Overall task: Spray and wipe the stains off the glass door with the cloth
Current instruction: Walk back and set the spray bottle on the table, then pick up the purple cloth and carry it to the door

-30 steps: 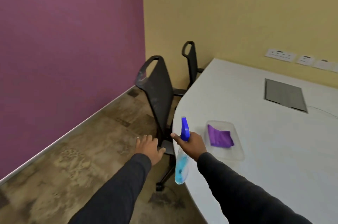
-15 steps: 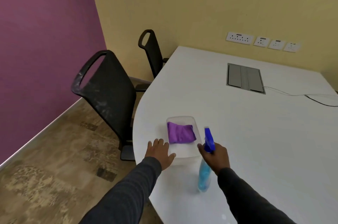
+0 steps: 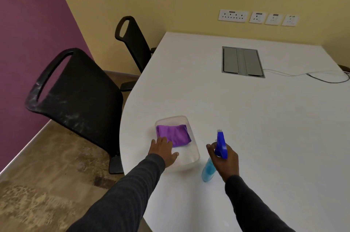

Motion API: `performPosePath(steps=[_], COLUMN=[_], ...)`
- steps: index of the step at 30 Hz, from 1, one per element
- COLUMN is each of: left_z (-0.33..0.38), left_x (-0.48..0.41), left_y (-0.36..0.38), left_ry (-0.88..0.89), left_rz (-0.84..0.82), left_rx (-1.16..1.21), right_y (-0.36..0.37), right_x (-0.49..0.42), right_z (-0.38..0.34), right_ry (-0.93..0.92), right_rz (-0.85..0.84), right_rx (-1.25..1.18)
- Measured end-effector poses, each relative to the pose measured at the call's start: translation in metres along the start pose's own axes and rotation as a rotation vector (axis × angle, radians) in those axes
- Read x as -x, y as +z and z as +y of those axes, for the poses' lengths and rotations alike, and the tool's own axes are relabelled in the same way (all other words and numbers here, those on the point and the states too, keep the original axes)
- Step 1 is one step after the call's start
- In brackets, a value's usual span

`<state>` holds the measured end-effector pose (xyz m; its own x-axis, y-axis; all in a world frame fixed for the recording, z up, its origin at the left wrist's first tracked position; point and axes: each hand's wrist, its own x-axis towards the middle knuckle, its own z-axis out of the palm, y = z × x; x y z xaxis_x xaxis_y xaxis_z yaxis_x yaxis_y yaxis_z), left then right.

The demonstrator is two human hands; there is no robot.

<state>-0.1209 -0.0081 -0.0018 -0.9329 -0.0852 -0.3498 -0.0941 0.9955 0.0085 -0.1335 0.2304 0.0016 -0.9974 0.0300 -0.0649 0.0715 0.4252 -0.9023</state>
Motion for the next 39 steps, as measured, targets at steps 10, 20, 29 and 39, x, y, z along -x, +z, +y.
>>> performPosePath(steps=[10, 20, 29, 39], left_z=[0.0, 0.001, -0.012, -0.038], left_x=[-0.048, -0.068, -0.087, -0.079], left_y=[-0.004, 0.014, 0.026, -0.035], left_ry=[0.016, 0.029, 0.107, 0.098], left_rz=[-0.043, -0.045, -0.057, 0.015], left_rx=[-0.181, -0.421, -0.558, 0.217], right_y=[0.019, 0.061, 0.087, 0.09], right_x=[0.042, 0.086, 0.057, 0.031], right_z=[0.035, 0.032, 0.011, -0.011], right_ry=[0.271, 0.177, 0.012, -0.03], right_rz=[0.061, -0.133, -0.215, -0.282], right_rx=[0.232, 0.543, 0.5, 0.351])
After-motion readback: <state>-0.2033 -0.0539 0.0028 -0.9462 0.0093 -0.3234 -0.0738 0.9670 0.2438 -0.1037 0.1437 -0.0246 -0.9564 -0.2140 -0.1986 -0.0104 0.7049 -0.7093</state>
